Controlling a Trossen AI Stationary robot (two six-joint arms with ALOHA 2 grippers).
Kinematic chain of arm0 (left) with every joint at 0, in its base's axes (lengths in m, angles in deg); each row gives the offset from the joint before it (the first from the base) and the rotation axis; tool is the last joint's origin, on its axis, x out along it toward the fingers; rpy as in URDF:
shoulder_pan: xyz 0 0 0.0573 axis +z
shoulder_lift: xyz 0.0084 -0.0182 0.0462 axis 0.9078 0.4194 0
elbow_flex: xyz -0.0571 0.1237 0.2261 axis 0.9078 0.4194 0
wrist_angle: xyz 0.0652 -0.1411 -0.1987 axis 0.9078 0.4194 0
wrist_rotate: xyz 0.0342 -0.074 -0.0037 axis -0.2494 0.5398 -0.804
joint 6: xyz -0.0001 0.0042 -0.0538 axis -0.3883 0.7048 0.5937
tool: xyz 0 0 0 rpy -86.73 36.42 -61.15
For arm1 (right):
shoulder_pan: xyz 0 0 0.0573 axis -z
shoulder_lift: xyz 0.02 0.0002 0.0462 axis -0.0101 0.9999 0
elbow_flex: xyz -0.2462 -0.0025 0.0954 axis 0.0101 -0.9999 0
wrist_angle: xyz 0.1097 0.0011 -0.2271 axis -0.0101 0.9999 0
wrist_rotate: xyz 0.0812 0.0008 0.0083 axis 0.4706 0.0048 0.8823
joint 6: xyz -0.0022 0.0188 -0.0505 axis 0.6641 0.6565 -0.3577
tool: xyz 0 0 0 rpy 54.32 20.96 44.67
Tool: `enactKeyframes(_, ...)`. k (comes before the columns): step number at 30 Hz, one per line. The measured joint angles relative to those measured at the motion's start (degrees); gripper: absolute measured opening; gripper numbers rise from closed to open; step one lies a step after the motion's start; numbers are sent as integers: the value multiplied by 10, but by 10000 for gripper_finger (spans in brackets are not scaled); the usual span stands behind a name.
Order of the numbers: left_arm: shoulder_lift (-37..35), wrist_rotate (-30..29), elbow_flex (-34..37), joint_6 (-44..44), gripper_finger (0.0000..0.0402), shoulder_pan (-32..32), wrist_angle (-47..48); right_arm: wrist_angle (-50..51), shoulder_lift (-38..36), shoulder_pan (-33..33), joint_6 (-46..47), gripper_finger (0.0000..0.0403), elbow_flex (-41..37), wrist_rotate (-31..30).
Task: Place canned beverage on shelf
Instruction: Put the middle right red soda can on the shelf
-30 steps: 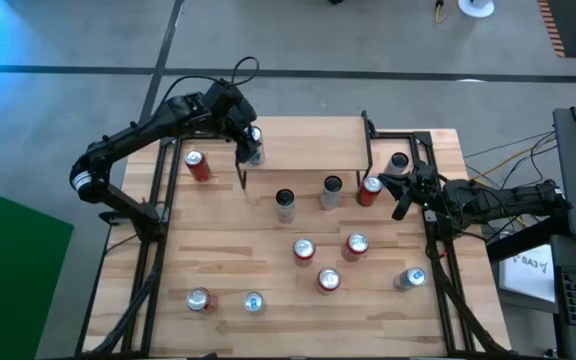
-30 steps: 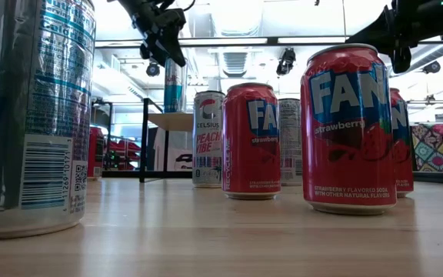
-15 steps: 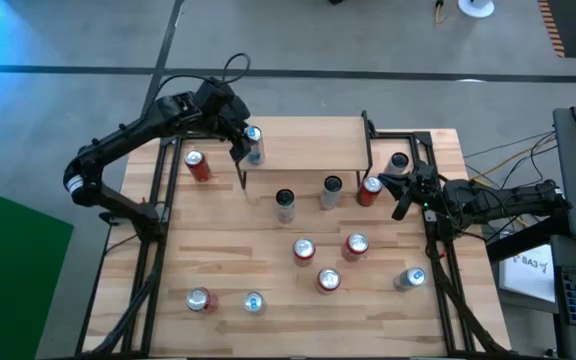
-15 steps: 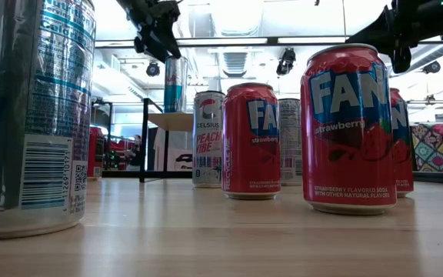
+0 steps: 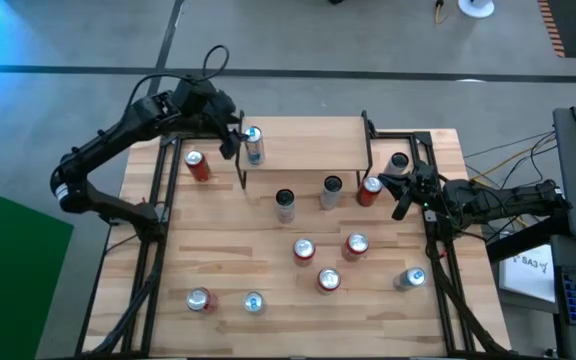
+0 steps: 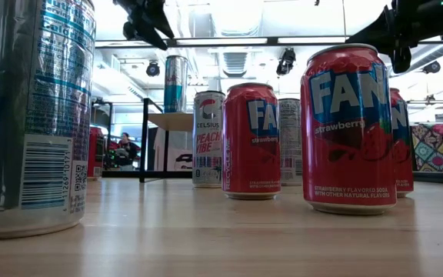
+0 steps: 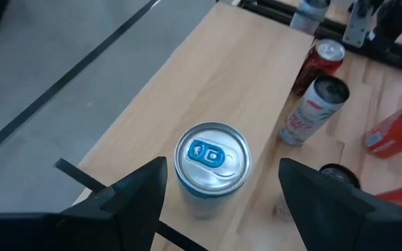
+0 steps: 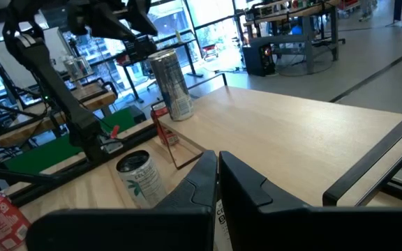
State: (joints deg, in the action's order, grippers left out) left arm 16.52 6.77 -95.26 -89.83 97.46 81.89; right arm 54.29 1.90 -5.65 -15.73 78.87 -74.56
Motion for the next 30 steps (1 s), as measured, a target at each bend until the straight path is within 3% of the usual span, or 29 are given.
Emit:
enactKeyframes(9,-38,-2,14,49,261,-57,-4,-9,0,0,0,9,1,0)
enactKeyframes(13,-58,-40,33,64,261,-110,-23,-10,9,0,-1,9,13,0)
enactKeyframes(30,-194,-163,253,186,261,-305,-197,-3,145,0,5,9,105,15)
